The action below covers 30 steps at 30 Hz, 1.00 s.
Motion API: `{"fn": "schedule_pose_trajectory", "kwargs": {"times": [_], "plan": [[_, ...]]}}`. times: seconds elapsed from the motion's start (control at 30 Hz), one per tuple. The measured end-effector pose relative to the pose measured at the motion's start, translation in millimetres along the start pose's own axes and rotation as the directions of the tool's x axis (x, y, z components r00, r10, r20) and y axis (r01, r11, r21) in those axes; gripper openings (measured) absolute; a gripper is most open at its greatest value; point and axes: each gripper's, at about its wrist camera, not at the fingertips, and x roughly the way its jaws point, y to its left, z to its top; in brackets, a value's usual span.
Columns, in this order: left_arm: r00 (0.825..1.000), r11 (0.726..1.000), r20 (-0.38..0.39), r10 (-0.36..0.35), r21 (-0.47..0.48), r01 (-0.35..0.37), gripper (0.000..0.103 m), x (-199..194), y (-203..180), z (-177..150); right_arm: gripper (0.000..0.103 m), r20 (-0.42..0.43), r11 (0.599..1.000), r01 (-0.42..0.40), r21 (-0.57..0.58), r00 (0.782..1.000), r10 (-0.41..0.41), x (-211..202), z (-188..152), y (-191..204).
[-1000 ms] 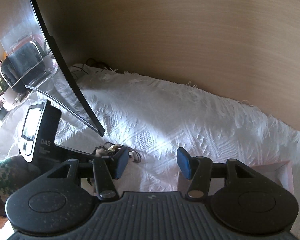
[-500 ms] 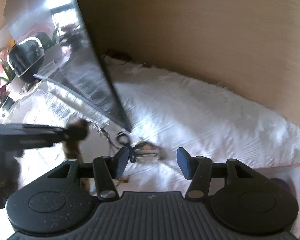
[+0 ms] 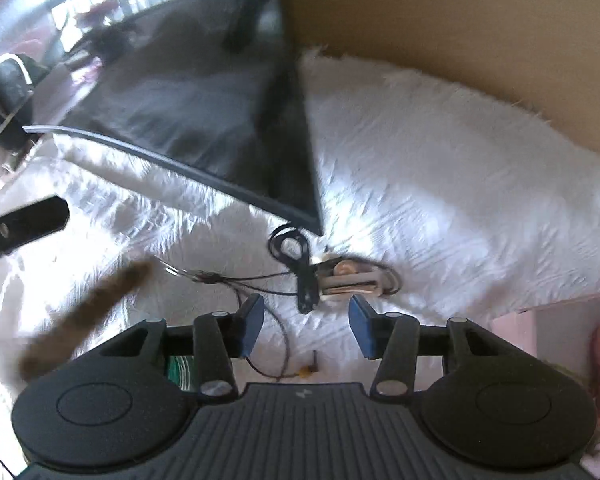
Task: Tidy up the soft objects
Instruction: 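Grasp the black cable with the right gripper while the left holds the keychain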
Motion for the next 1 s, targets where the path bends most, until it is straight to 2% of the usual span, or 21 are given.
{"fn": "schedule_pose_trajectory", "kwargs": {"times": [0.13,0.27,0.37,0.4,0.43,0.47,0.6,0.77,0.83,0.87,0.97,1.0], "plan": [[0.999,0.999,0.007,0.033,-0.015,-0.033,0.010,8.9,28.0,-0.8,0.048,-0.012,0.996,0.064,-0.061,0.998,-0.065,14.5,7.2,21.5],[0.997,0.999,-0.066,-0.034,0.017,0.035,0.012,19.8,47.7,-8.8,0.048,-0.009,0.982,0.142,-0.127,0.990,-0.144,29.2,13.8,36.6],[0.994,0.996,-0.101,-0.031,0.079,0.039,0.016,23.3,51.8,-17.0,0.044,-0.017,0.976,0.176,-0.131,0.984,-0.180,41.8,18.0,37.2],[0.994,0.993,-0.103,-0.032,0.106,0.043,0.016,22.4,52.0,-20.1,0.034,-0.025,0.977,0.170,-0.126,0.984,-0.174,44.6,19.3,35.9],[0.994,0.990,-0.103,-0.036,0.133,0.049,0.016,21.2,51.9,-22.8,0.020,-0.032,0.979,0.161,-0.125,0.986,-0.166,46.1,20.3,34.6],[0.994,0.985,-0.101,-0.042,0.161,0.058,0.016,18.6,49.3,-27.3,0.015,-0.036,0.980,0.150,-0.128,0.987,-0.156,45.9,20.9,33.1],[0.991,0.958,-0.133,-0.028,0.278,0.064,0.016,17.9,45.9,-38.0,0.014,-0.034,0.983,0.084,-0.165,0.995,-0.091,28.0,17.5,27.8],[0.977,0.968,-0.210,-0.026,0.241,0.077,0.016,41.6,44.7,-23.7,0.014,-0.068,0.986,-0.002,-0.167,0.998,-0.010,3.1,11.4,24.0],[0.960,0.958,-0.279,-0.008,0.273,0.087,0.016,59.4,32.2,-17.9,0.014,-0.080,0.986,-0.019,-0.164,0.997,0.006,-1.8,8.1,24.0],[0.946,0.945,-0.322,0.030,0.318,0.078,0.016,72.0,20.2,-13.8,0.014,-0.080,0.986,-0.027,-0.164,0.997,0.014,-4.2,6.4,23.8],[0.893,0.887,-0.419,0.164,0.459,0.053,0.017,102.3,-10.9,-14.8,0.014,-0.080,0.988,-0.057,-0.144,0.996,0.045,-7.6,2.9,18.9],[0.872,0.857,-0.431,0.231,0.514,0.027,0.018,112.9,-21.8,-16.3,0.014,-0.077,0.989,-0.065,-0.134,0.996,0.055,-9.1,1.3,16.1]]}}
